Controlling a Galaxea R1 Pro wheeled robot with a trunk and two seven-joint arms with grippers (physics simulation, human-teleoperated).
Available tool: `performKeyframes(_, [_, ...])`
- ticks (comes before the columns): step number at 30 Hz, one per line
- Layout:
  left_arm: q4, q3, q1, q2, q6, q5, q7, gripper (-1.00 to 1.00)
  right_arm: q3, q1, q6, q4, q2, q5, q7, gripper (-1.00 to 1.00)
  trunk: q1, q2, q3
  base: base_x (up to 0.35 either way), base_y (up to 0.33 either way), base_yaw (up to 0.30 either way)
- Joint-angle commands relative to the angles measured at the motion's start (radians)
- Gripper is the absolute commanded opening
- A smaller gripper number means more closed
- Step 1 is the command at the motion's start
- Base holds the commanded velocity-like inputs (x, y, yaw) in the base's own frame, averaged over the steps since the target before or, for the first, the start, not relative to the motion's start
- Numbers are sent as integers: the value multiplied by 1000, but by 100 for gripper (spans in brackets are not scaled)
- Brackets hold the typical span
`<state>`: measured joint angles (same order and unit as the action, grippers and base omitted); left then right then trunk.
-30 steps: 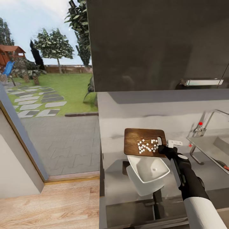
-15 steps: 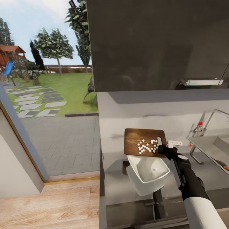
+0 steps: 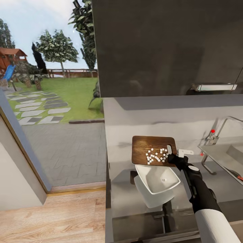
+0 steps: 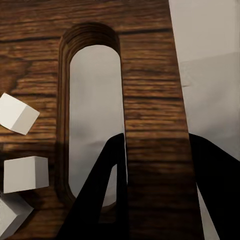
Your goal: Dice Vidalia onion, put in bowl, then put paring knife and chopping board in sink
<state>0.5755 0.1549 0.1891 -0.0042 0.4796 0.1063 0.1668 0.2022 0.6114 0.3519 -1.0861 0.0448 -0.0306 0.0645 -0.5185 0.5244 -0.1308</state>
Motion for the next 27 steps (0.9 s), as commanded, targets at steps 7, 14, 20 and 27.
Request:
performKeyframes(7, [1, 8, 0, 1, 2, 10, 7, 100, 2, 1, -11, -1, -1, -3, 6, -100, 0, 2, -2, 0, 0, 0])
performKeyframes(14, [1, 8, 0, 1, 2, 10, 7, 100, 3, 1, -40, 13, 0, -3, 6, -100, 0, 2, -2, 0, 0, 0])
performKeyframes(20, [1, 8, 0, 1, 2, 10, 7, 100, 2, 1, -50, 18, 0, -3, 6, -100, 0, 2, -2, 0, 0, 0])
performKeyframes(27, [-2, 8, 0, 1, 1, 10, 7, 100, 2, 1, -51, 18, 0, -3, 6, -100, 0, 2, -2, 0, 0, 0])
